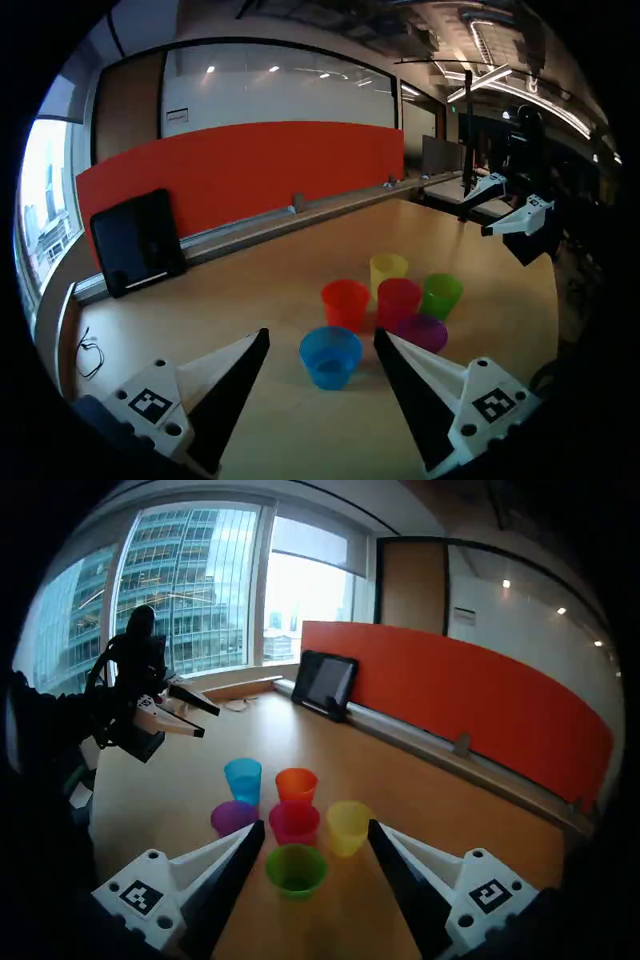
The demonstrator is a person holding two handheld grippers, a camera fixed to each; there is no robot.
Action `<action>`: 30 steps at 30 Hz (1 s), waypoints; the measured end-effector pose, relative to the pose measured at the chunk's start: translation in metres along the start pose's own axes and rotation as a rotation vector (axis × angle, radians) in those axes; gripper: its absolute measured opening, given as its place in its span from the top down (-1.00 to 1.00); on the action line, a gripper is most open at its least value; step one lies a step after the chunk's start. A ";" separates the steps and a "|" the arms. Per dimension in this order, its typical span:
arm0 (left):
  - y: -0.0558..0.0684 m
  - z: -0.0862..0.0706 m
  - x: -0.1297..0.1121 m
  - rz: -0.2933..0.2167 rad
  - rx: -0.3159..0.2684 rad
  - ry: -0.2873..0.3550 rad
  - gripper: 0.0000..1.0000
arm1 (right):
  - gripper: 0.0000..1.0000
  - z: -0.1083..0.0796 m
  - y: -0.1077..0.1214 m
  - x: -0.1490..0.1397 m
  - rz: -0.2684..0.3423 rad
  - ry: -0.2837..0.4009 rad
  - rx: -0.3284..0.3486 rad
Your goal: Pour water
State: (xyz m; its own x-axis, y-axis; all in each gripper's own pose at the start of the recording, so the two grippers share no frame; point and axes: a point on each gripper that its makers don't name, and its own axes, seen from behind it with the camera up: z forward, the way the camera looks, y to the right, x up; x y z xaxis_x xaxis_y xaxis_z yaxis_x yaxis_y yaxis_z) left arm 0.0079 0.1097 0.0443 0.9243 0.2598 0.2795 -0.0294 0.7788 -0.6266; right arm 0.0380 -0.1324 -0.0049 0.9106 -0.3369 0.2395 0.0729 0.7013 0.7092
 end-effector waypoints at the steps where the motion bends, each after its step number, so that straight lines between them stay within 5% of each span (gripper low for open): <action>1: 0.000 0.002 -0.004 0.002 -0.002 -0.009 -0.95 | -1.00 0.002 0.000 -0.004 0.000 -0.009 0.004; 16: 0.005 0.021 -0.060 -0.001 -0.030 -0.126 -0.95 | -1.00 0.024 -0.009 -0.070 0.003 -0.128 0.046; 30: 0.010 0.041 -0.089 0.014 -0.057 -0.197 -0.95 | -1.00 0.043 -0.015 -0.109 -0.005 -0.189 0.069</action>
State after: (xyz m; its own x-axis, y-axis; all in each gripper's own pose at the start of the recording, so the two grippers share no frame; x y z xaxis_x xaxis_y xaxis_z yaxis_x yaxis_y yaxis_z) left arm -0.0906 0.1180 0.0425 0.8313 0.3813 0.4043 -0.0145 0.7421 -0.6701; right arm -0.0793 -0.1331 -0.0130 0.8170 -0.4573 0.3514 0.0436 0.6566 0.7530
